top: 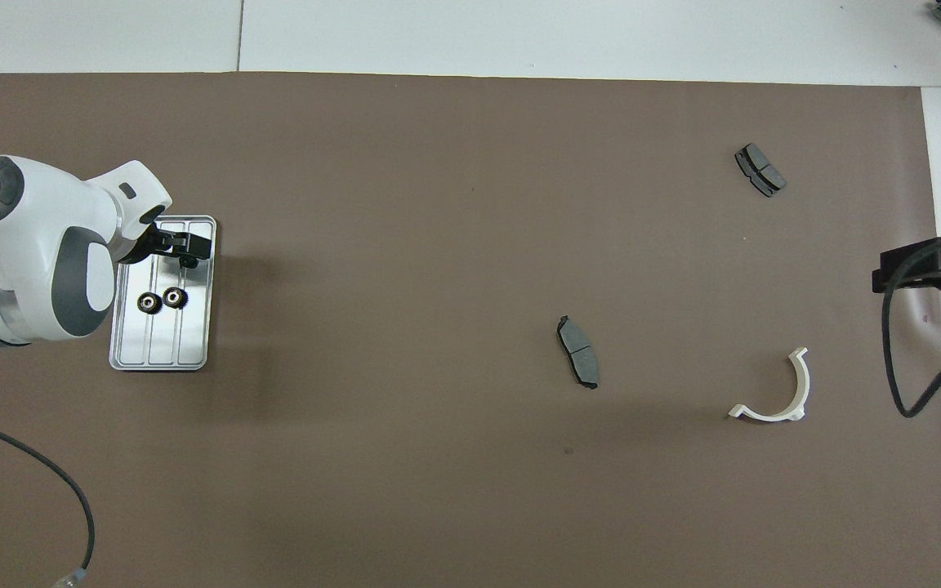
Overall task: Place bearing gear from tray to pile
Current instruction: 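Lower the left gripper onto a black gear in the tray and grasp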
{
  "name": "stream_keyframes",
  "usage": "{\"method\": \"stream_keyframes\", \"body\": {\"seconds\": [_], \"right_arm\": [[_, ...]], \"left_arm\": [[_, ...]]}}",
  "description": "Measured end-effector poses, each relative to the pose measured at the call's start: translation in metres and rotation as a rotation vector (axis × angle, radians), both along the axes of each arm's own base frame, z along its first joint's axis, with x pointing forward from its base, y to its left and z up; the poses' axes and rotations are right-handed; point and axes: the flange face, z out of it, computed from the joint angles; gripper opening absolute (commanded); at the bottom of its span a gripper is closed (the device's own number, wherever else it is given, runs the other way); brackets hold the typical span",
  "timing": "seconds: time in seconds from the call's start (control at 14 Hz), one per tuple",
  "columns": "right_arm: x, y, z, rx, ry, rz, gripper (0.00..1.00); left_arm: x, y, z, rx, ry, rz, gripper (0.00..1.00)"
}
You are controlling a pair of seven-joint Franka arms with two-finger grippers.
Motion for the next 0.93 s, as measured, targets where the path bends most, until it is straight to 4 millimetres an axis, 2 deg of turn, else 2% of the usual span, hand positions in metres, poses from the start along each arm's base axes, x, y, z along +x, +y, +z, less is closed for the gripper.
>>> {"method": "stream_keyframes", "body": {"seconds": [0.36,0.57,0.93], "right_arm": [[0.000,0.000,0.000,0.000,0.000,0.000,1.00],[0.000,0.000,0.000,0.000,0.000,0.000,1.00],[0.000,0.000,0.000,0.000,0.000,0.000,1.00]], "left_arm": [[0.000,0.004,-0.005,0.001,0.008,0.009,1.00],[0.000,0.006,-0.006,0.002,0.009,0.013,0.80],[-0.002,0.006,-0.012,0.003,0.021,0.014,0.58]]}}
